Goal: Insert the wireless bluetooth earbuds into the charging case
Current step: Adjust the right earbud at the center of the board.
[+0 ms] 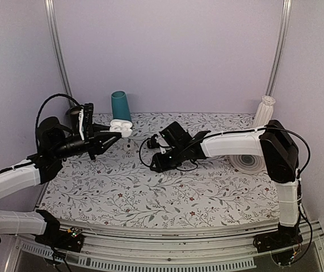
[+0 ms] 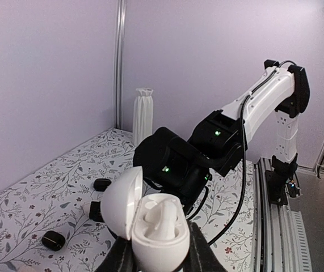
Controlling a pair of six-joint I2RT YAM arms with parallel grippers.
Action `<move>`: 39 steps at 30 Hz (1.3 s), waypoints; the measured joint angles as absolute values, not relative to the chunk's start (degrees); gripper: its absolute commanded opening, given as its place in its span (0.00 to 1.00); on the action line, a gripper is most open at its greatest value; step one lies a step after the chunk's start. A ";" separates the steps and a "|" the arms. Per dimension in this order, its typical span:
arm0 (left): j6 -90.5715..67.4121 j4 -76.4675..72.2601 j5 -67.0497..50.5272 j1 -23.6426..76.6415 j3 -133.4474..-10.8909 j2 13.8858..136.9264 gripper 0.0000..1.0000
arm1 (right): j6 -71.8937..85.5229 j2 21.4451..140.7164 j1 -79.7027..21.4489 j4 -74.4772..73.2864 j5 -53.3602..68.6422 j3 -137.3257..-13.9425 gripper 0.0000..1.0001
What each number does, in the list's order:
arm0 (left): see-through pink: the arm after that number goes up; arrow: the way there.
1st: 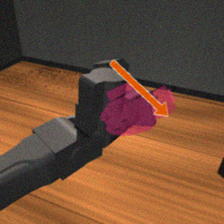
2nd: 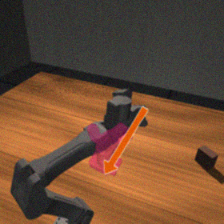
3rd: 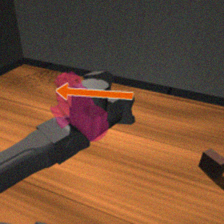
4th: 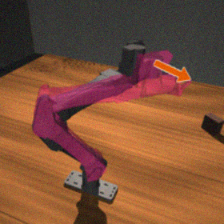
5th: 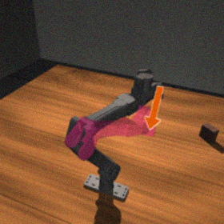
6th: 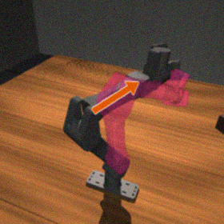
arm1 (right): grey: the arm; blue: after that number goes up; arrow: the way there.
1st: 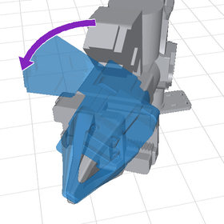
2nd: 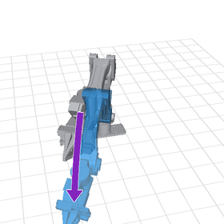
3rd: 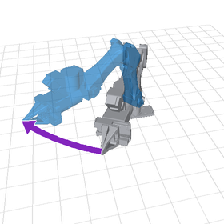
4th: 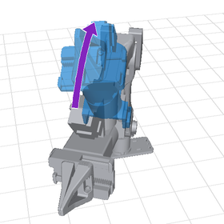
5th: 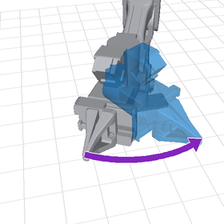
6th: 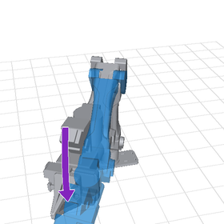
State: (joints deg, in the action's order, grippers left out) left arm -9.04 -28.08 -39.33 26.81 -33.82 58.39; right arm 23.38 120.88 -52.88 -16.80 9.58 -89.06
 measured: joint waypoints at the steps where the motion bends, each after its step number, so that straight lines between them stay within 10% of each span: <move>1: -9.04 -28.08 -39.29 26.81 -33.80 58.08 0.00 | 23.49 121.10 -52.88 -17.23 9.58 -89.36 0.35; 39: -9.28 -28.05 -39.62 26.46 -33.76 58.22 0.00 | 26.09 123.98 -52.80 -18.68 6.94 -88.14 0.42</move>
State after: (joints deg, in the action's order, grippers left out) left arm -9.28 -28.05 -39.62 26.46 -33.76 58.22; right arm 26.09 123.98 -52.80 -18.68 6.94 -88.14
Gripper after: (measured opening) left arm 0.232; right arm 0.421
